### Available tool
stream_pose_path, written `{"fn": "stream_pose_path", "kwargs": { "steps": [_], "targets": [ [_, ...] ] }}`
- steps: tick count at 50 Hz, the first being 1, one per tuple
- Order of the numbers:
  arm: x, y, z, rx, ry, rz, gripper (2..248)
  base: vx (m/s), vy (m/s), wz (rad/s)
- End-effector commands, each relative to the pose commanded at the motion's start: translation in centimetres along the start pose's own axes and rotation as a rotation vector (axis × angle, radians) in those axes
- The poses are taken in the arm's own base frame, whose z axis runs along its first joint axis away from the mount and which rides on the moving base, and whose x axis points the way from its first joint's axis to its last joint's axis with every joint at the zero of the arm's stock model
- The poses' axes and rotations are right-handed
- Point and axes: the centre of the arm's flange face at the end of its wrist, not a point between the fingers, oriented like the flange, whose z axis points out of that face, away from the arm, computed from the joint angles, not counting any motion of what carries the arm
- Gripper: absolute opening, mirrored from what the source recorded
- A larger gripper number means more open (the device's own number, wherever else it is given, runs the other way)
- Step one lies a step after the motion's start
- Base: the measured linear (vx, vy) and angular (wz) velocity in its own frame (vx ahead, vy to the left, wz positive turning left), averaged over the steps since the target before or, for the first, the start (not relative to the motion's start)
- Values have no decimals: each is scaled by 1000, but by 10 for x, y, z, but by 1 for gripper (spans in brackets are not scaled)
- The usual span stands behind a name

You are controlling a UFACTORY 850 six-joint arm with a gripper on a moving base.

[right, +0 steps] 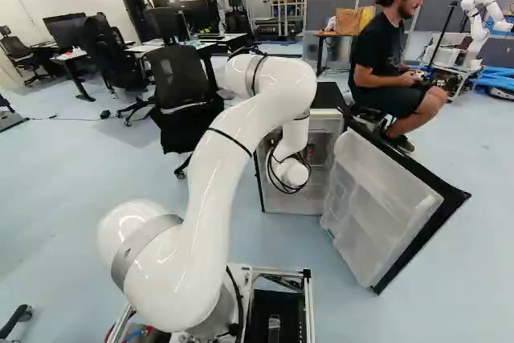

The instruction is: Grab a drink from the fridge

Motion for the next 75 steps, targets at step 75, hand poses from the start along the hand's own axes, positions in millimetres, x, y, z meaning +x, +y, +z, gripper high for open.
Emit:
{"fn": "stream_pose_path", "kwargs": {
  "steps": [75],
  "targets": [
    [16,18,59,3,33,-75,165,0,0,0]
  ]
}}
